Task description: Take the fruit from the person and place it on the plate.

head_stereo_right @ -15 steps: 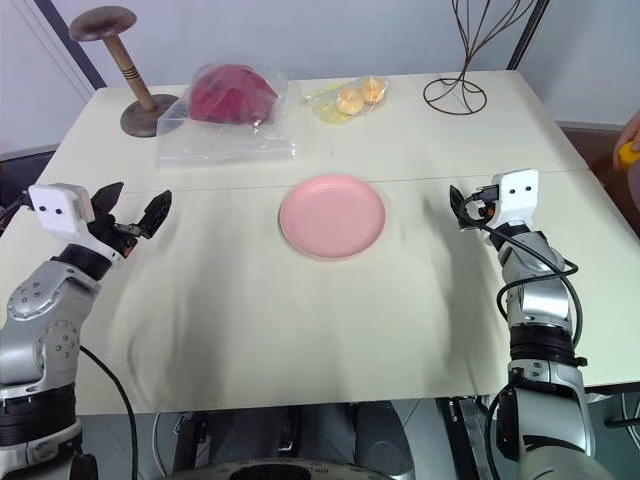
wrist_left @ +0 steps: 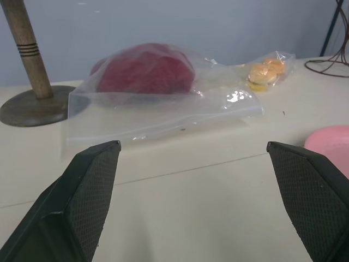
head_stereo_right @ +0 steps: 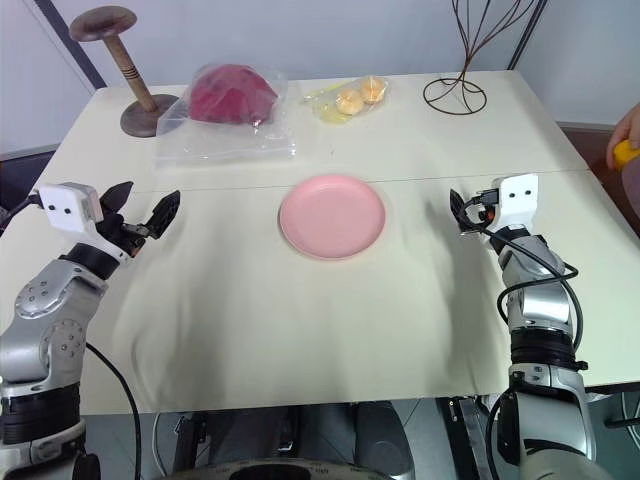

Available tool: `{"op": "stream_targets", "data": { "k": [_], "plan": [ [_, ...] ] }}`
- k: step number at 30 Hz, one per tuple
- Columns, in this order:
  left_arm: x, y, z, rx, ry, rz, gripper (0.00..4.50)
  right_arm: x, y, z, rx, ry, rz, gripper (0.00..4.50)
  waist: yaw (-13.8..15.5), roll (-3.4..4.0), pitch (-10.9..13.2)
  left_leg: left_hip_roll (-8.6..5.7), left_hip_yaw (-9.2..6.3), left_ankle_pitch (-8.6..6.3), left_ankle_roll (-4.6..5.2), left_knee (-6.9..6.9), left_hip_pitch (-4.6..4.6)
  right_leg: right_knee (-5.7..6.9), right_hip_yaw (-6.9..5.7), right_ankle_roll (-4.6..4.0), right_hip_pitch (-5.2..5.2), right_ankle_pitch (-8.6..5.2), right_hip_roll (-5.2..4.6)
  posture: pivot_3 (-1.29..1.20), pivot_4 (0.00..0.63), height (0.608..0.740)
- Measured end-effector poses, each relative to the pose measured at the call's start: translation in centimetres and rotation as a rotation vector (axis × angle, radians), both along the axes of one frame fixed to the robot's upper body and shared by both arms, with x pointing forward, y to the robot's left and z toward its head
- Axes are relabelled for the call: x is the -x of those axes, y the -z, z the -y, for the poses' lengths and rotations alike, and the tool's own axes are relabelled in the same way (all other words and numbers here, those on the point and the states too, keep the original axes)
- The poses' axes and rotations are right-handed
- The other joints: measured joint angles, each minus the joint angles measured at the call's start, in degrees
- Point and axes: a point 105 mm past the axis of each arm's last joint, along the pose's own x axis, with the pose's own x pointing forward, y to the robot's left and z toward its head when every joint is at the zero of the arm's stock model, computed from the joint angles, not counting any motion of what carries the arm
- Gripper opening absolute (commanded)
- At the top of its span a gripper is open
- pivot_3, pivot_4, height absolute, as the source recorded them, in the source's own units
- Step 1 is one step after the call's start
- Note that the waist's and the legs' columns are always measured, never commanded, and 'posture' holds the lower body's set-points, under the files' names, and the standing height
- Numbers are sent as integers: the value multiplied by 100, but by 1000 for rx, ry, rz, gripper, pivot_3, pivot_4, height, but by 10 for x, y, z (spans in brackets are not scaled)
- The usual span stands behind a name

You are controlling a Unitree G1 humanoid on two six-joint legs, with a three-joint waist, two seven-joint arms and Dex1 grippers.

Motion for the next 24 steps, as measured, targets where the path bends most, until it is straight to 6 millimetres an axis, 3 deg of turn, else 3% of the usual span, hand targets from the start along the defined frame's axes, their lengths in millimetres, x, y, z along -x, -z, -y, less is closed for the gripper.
{"op": "stream_targets", "data": {
  "k": [24],
  "plan": [
    [-2, 0, -1, 0, -1, 2, 4500, 0, 4, 3, 0, 7, 4, 4473, 0, 0, 0, 0, 0, 0, 0, 1, 0, 0, 0, 0, 1, 0, 0, 0, 150, 740]
  ]
}}
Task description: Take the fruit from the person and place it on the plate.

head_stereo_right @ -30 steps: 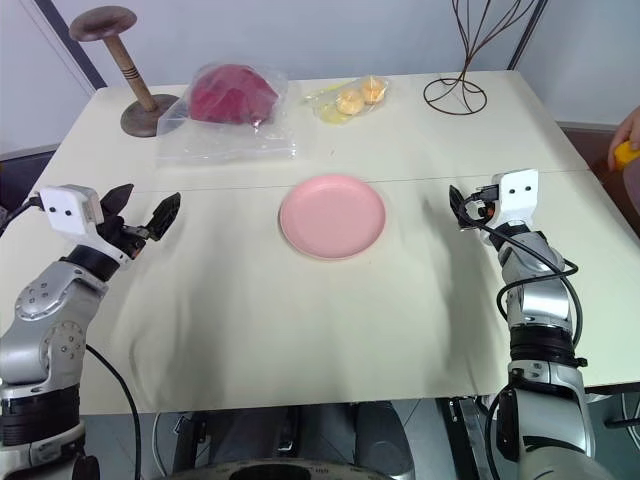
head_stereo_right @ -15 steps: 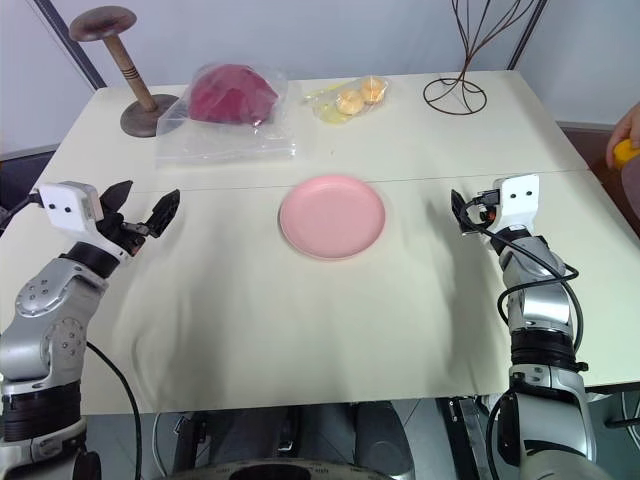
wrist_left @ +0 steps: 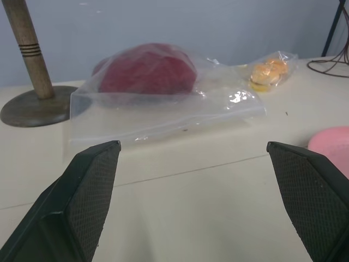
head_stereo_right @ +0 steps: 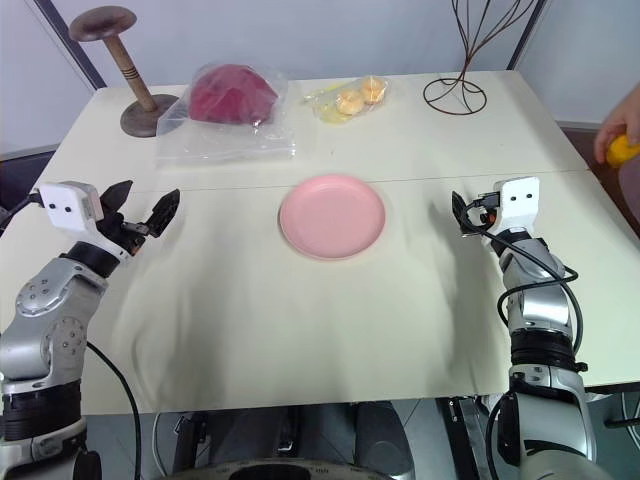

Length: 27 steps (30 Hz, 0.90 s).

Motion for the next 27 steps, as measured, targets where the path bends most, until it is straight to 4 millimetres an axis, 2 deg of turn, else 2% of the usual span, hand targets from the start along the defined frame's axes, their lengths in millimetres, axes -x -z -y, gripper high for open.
{"op": "stream_targets", "data": {
  "k": [18, 20, 24, 27],
  "plan": [
    [0, -1, 0, -10, 9, 0, 4500, 0, 7, 3, -5, 0, -12, 4473, -1, 0, 0, 0, 0, 0, 0, 1, 0, 0, 0, 0, 0, 0, 1, 0, 150, 740],
    [-1, -8, 0, -31, 20, 14, 4500, 0, 8, 3, -6, 2, -14, 4473, 1, 0, 0, 0, -1, 0, 0, 1, 0, 1, 0, 0, 0, 0, 1, 0, 150, 740],
    [-6, -35, -5, -74, 25, 81, 4500, 0, 9, 3, -7, -2, -15, 4473, -2, 0, 0, 0, 0, 0, 0, 3, 0, 2, 0, 0, 1, 0, 1, 0, 150, 740],
    [-6, -38, -6, -78, 28, 88, 4500, 0, 7, 4, -2, -18, -17, 4473, -18, 1, 0, 0, 0, 0, 0, 2, 0, 1, 0, 0, 1, 0, 1, 0, 150, 740]
  ]
}}
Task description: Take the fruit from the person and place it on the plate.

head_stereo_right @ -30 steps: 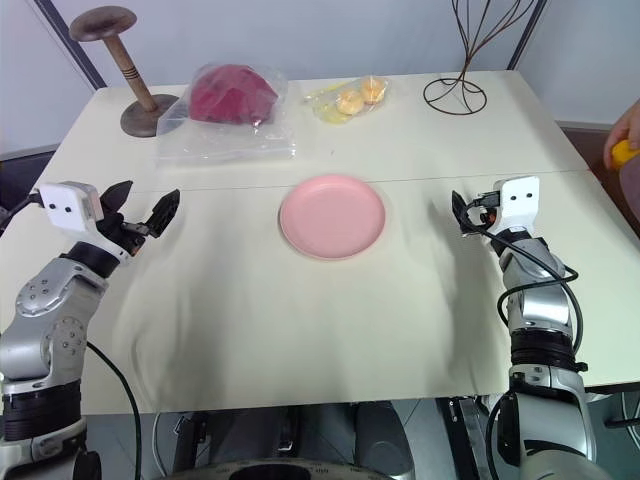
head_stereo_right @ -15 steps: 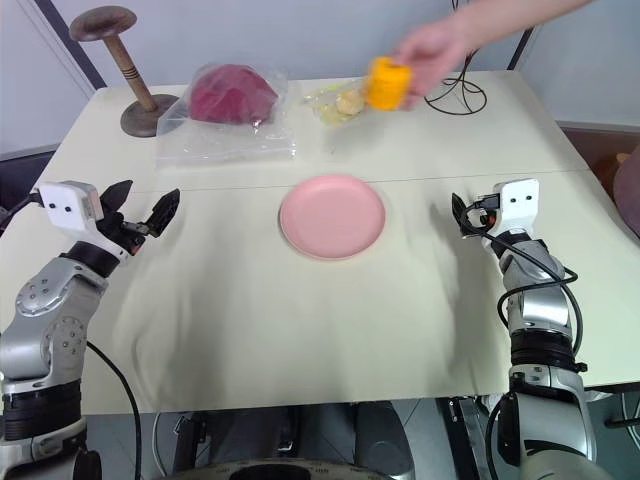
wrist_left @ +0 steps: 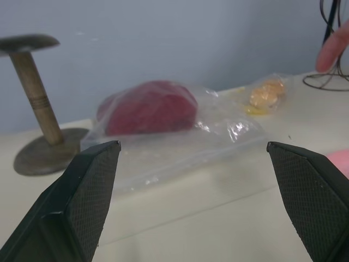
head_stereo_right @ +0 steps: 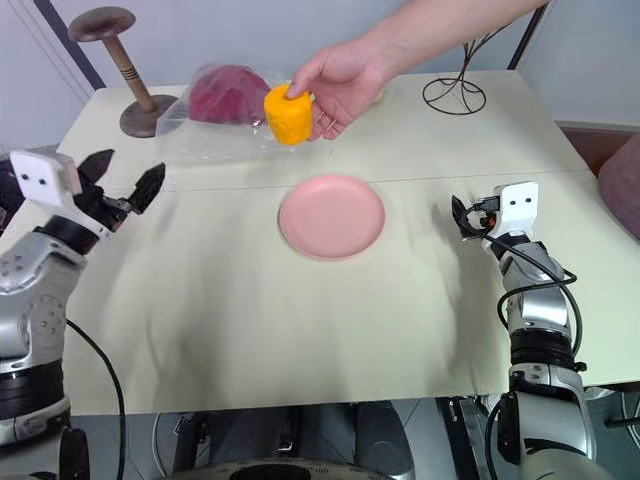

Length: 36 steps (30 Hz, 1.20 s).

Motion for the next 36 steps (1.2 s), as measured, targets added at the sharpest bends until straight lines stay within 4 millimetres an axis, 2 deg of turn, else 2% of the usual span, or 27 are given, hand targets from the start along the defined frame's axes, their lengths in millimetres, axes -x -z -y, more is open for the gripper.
{"op": "stream_targets", "data": {
  "k": [3, 5, 8, 11, 13, 15, 18, 23, 26, 30, 32, 36],
  "plan": [
    [-1, 6, 2, 3, 16, -20, 4500, 8, -7, -3, -24, -105, -13, 4473, 12, 0, 0, 0, -1, 0, 0, 0, 0, 0, 0, 0, 0, 0, 0, 0, 150, 740],
    [-2, 13, 5, 6, 29, -43, 4500, 33, -19, -23, -86, -353, -71, 4473, 61, 1, 1, 0, -3, -4, 6, 0, -2, -3, 0, 0, 3, 0, 0, 0, 150, 740],
    [-3, 20, 7, 14, 37, -63, 4500, 60, -45, -41, -81, -572, -141, 4473, 88, 0, 1, 1, -3, -24, 42, 18, -1, -1, -1, 2, 10, 1, -2, 0, 150, 740],
    [-3, 29, 15, 4, 73, -93, 4500, 81, -64, -41, 7, -647, -222, 4473, 168, 0, 1, 2, -10, -30, 50, 34, 4, 0, -10, 2, 25, 1, -1, 0, 150, 740],
    [-3, 37, 17, -1, 89, -121, 4500, 88, -69, -45, 37, -675, -248, 4473, 177, -3, 2, 3, -14, -35, 57, 44, 4, -2, -15, 2, 34, 1, -2, 0, 150, 740],
    [-3, 41, 28, -6, 147, -136, 4500, 91, -71, -53, 49, -701, -259, 4473, 180, -3, 2, 1, -14, -36, 59, 48, 3, -2, -15, 2, 35, 1, -7, 0, 150, 740],
    [-2, 29, 47, 21, 256, -125, 4500, 91, -79, -63, 77, -714, -235, 4473, 200, -6, 4, 1, -19, -36, 59, 52, -2, -1, -22, 2, 35, 1, -8, 0, 150, 740],
    [2, -20, 77, 14, 412, -22, 4500, 93, -90, -82, 49, -758, -189, 4473, 192, -9, 6, 0, -20, -36, 59, 54, -2, -2, -24, 2, 36, 1, -8, 0, 150, 740],
    [0, -40, 103, -2, 507, 30, 4500, 96, -109, -103, -32, -835, -116, 4473, 185, -9, 6, -1, -19, -36, 58, 55, -2, -2, -24, 2, 36, 1, -6, 0, 150, 740],
    [-9, -34, 124, 0, 590, -2, 4500, 102, -130, -117, -93, -891, -40, 4473, 184, -11, 7, -2, -19, -35, 57, 54, -3, -3, -24, 2, 36, 1, -6, 0, 150, 740],
    [-15, -30, 128, 1, 598, -16, 4500, 102, -132, -118, -115, -890, -32, 4473, 187, -13, 8, -2, -19, -35, 58, 55, -3, -3, -24, 2, 36, 1, -6, 0, 150, 740],
    [-23, -36, 137, 7, 615, 10, 4500, 104, -135, -120, -119, -885, -23, 4473, 189, -14, 9, -3, -19, -35, 59, 56, -4, -3, -25, 2, 36, 1, -7, 0, 150, 740]
  ]
}}
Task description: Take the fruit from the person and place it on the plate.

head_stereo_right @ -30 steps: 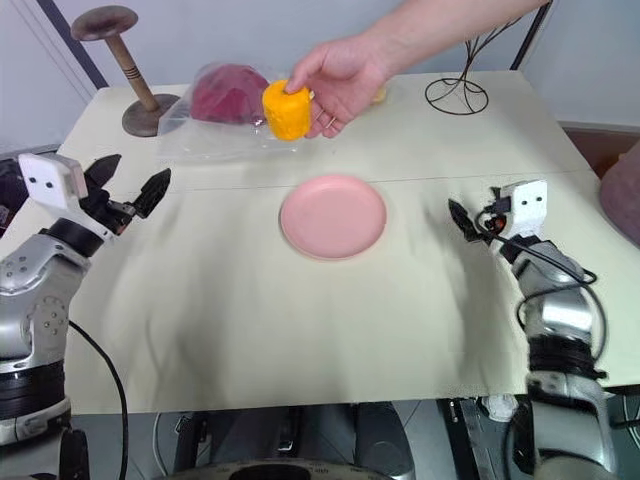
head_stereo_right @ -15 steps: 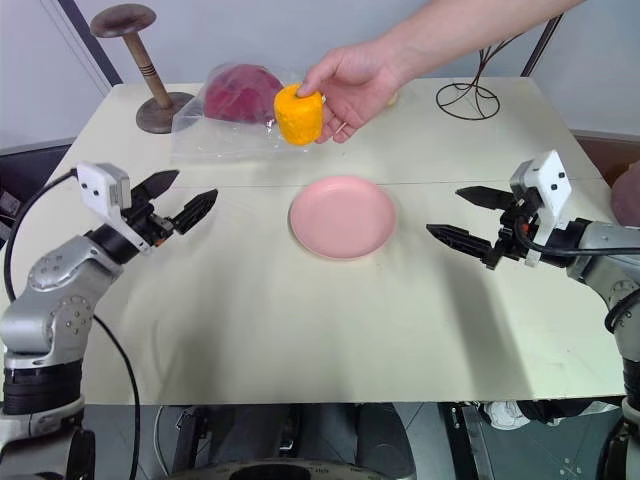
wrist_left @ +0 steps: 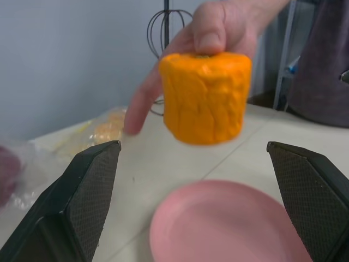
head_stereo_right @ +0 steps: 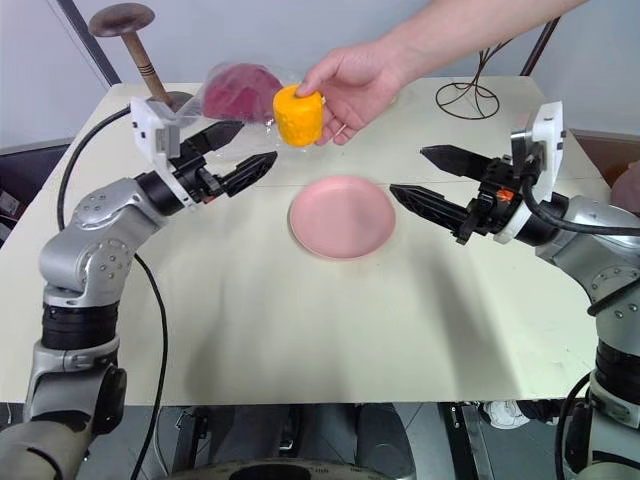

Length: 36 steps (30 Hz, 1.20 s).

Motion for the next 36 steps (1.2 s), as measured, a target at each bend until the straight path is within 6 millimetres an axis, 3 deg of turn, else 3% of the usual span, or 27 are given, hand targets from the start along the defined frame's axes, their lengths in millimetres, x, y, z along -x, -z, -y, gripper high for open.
{"op": "stream_targets", "data": {
  "k": [13, 16, 19, 29, 32, 36],
  "plan": [
    [-13, -1, 31, 16, 66, 31, 4500, 2, 8, 3, 2, 38, -21, 4473, -5, -1, 0, 0, 0, 0, 1, 0, 0, 1, 0, 0, -1, 0, 1, 0, 150, 740],
    [-17, 3, 33, 11, 63, 15, 3584, 2, 10, 3, 4, 44, -22, 4500, -5, -1, 0, 0, 0, 0, 1, 1, 0, 1, 0, 0, -1, 0, 1, 0, 150, 740],
    [-17, 2, 34, 10, 70, 23, 2330, 2, 11, 4, 4, 52, -24, 4500, -5, -1, 0, 0, 0, 0, 1, 1, 0, 1, 0, 1, -1, 0, 1, 0, 150, 740],
    [-18, 4, 31, -18, 60, 23, 2312, 1, 12, 7, 12, 73, -14, 4500, -5, -1, 1, 0, 0, 0, 1, 2, 0, 1, 0, 1, -1, 0, 1, 0, 150, 740],
    [-16, 22, 27, -80, 58, -19, 2312, 1, 15, 8, 13, 79, -20, 4500, -13, 0, 0, 0, 0, 0, 1, 1, 1, 1, 0, 1, -1, 0, 2, 0, 150, 740],
    [-22, 53, 39, -95, 62, -114, 2312, 1, 18, 9, 10, 87, -24, 4500, 47, -4, 2, -2, -1, 0, 2, 9, -1, 1, -1, 2, 4, 0, 0, 0, 150, 740]
  ]
}}
